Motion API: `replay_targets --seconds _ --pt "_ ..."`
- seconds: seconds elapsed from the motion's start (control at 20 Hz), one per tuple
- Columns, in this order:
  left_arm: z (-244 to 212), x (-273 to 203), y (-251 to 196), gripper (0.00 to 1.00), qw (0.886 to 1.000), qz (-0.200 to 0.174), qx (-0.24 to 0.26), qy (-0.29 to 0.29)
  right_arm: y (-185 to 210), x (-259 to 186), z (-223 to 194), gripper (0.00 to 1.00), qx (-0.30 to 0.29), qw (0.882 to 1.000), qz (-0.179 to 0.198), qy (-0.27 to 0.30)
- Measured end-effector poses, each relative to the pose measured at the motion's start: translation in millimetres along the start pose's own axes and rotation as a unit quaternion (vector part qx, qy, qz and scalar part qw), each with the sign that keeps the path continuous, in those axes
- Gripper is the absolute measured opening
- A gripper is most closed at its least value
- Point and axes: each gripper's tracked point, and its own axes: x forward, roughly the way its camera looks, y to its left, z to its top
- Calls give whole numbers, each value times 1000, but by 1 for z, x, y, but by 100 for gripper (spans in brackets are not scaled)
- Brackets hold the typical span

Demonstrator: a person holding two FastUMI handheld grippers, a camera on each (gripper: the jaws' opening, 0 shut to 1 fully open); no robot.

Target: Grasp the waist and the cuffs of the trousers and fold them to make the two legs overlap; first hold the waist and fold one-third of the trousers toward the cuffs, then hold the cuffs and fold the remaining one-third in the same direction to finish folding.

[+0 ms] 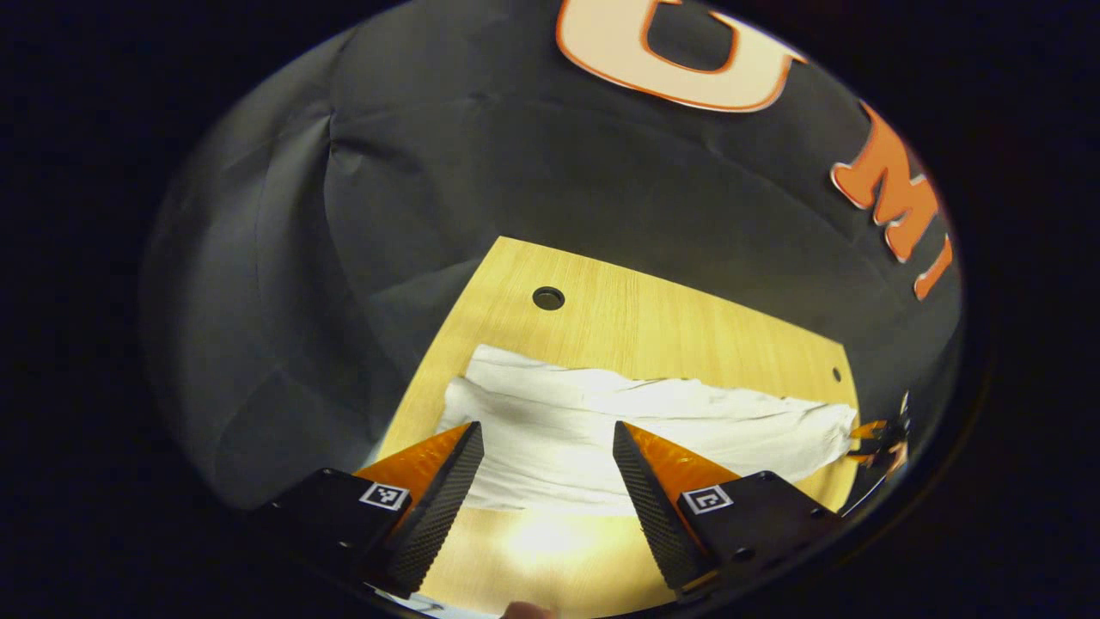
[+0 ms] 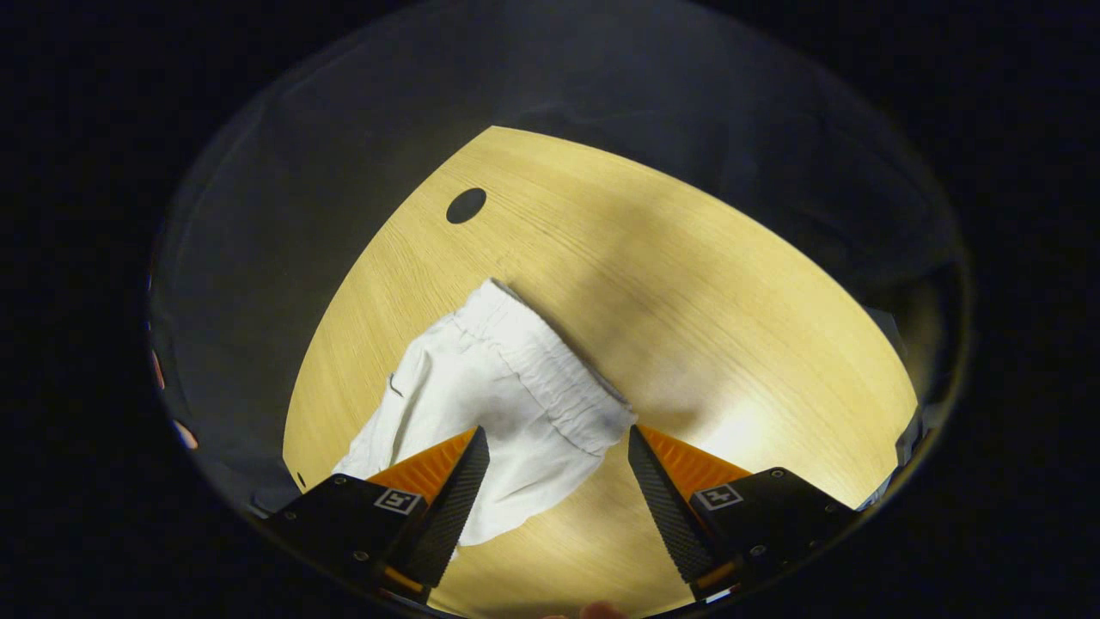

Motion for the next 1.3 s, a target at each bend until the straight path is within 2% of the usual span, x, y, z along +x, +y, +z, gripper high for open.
replay_targets --seconds 0.15,0.4,0.5,0.55,0.6,0.65,0.7,0.75,0.85,0.95,1.15,1.3 --pt "-9 -22 -15 100 999 18 33 -17 2 14 -3 99 10 1000 5 -1" --pt "-37 -37 -36 99 999 15 21 -33 1 21 7 98 19 999 2 -29" --pt "-45 -43 -45 99 999 16 8 -37 -9 24 9 94 12 999 -18 -42" --pt "-48 -47 -49 100 999 15 0 -41 -13 23 9 81 11 998 -30 -47" --pt "-53 -49 -54 100 999 12 -9 -44 -15 25 10 75 11 998 -41 -51" --pt "-57 -52 -59 99 999 11 -15 -45 -10 31 14 57 7 997 -42 -58" --pt "-62 -51 -60 99 999 11 -21 -45 -7 33 17 52 3 997 -36 -67" --pt "-68 -53 -63 100 999 10 -21 -41 -5 32 15 35 7 997 -24 -73" --pt "-79 -59 -69 100 999 12 -23 -37 -3 32 16 16 31 997 6 -76" --pt "-85 -64 -74 100 999 12 -26 -36 0 29 15 8 44 996 26 -68" --pt "-95 -68 -85 99 999 5 -39 -35 13 10 20 7 18 993 66 -97" --pt "-98 -67 -88 100 998 -8 -48 -35 31 -11 27 7 15 987 109 -117"
